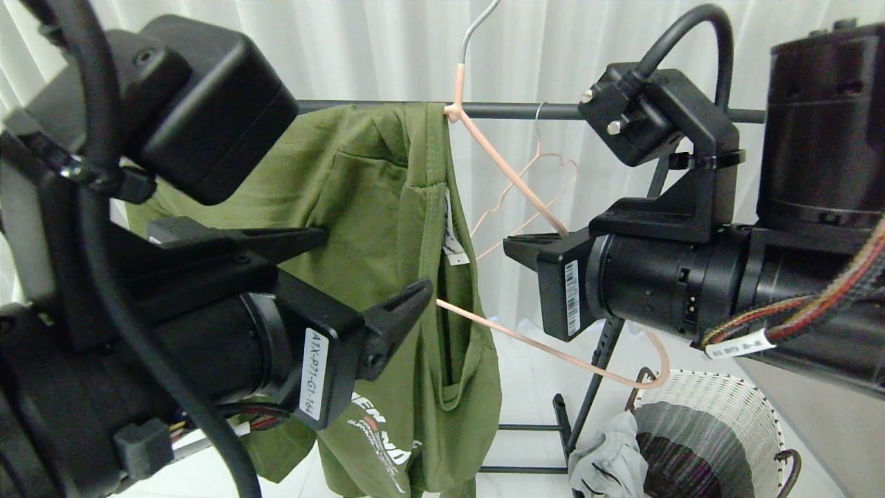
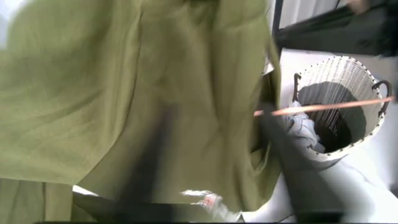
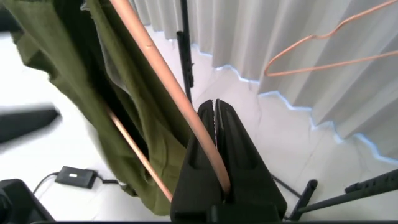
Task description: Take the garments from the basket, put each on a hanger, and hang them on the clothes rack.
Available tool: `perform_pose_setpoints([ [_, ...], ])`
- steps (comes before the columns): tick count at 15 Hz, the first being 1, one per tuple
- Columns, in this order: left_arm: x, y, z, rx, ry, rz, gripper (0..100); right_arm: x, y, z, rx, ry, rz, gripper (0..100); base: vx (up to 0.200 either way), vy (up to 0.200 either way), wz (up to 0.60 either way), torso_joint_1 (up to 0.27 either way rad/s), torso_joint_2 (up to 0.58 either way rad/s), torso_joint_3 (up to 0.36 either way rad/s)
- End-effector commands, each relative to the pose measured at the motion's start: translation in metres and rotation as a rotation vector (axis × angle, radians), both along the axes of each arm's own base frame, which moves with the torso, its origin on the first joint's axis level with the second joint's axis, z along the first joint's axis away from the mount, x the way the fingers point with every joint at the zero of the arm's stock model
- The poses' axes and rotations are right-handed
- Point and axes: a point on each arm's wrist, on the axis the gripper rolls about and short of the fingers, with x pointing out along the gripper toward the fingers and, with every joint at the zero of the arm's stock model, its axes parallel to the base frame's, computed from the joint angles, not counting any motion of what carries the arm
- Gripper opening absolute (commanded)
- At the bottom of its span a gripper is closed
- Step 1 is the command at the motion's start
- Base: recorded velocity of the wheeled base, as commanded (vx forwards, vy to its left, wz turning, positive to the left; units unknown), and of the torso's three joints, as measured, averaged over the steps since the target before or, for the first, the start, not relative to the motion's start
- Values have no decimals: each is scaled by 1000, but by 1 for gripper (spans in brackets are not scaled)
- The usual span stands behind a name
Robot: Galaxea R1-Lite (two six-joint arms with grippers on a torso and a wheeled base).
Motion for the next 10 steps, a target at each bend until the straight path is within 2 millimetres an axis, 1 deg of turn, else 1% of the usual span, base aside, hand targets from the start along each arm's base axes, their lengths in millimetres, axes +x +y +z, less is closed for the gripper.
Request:
perform_pose_setpoints([
  [1,-3,7,1,-9,-8,1,100,0,-8,5,7,-15,-11,0,0,0,0,0,0,0],
  [2,-6,12,3,-1,-24,-4,100,3,-13,4,-10,-27,-21,0,0,0,0,0,0,0],
  [3,-10,23,10,29,-69,-18,100,6,-20,2,-42,-50,-38,0,0,0,0,0,0,0],
  [4,-10,33,15,59,-107,-18,100,7,-27,-1,-70,-66,-42,0,0,0,0,0,0,0],
  [6,-5,52,24,115,-174,-34,100,5,-36,-3,-94,-81,-44,0,0,0,0,0,0,0],
  [7,-4,57,26,148,-198,-48,100,4,-38,-3,-100,-84,-43,0,0,0,0,0,0,0],
  [8,1,68,28,235,-254,-97,100,3,-41,-7,-121,-93,-36,0,0,0,0,0,0,0],
  [10,10,69,27,286,-281,-182,100,-1,-42,-8,-141,-106,-14,0,0,0,0,0,0,0],
])
